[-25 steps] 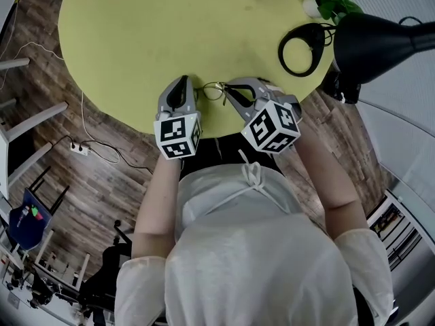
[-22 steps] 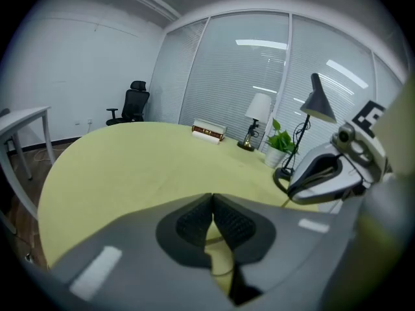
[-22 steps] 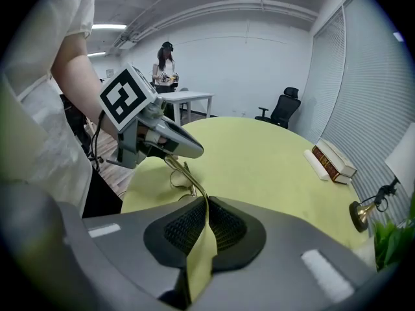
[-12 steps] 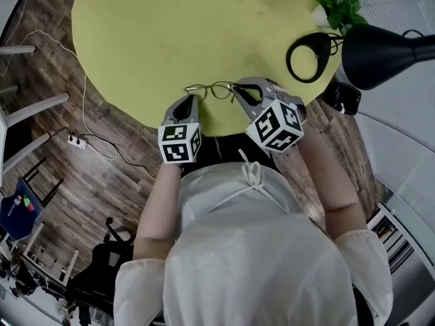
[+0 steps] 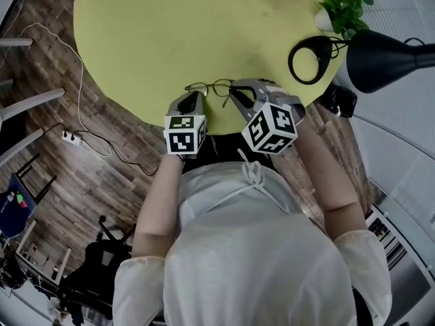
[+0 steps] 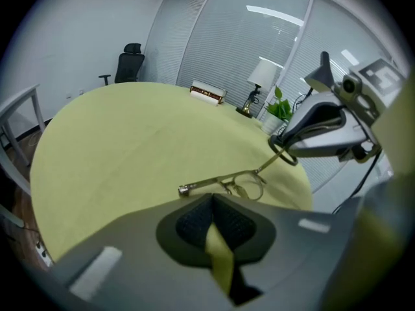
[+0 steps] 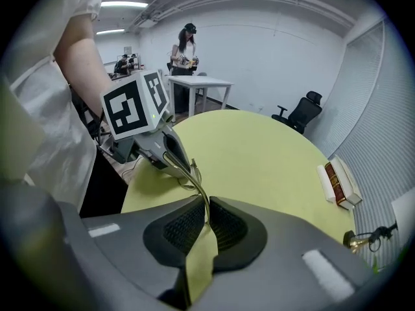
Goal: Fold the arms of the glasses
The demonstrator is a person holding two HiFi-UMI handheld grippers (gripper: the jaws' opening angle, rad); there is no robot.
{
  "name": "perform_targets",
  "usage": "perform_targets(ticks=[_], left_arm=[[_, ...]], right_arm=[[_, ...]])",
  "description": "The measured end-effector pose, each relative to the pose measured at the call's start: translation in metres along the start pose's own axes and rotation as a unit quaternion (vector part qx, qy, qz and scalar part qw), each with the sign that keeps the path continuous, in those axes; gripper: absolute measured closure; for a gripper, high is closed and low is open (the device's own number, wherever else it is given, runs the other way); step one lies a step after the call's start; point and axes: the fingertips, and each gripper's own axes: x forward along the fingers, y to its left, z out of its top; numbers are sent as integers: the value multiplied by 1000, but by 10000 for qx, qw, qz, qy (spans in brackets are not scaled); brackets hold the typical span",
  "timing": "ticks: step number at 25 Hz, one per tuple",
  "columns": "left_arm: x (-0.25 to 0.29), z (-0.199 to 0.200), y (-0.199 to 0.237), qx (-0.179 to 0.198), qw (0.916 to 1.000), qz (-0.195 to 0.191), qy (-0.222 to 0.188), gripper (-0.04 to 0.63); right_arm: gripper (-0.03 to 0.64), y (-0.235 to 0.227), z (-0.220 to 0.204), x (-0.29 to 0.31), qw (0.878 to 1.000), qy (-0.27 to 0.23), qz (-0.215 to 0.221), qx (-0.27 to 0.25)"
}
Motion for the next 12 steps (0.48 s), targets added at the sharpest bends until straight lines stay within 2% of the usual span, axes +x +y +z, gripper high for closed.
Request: perform_targets(ticks=[4,12], left_arm=[[3,-1,-5,229,9997,-108,67,589],[-9,-3,0,-248,9996,-65,106,589]], right_arm=[[591,4,5,11,9996,214,151,-119],[595,12,16,39,9965,548,546,-305]])
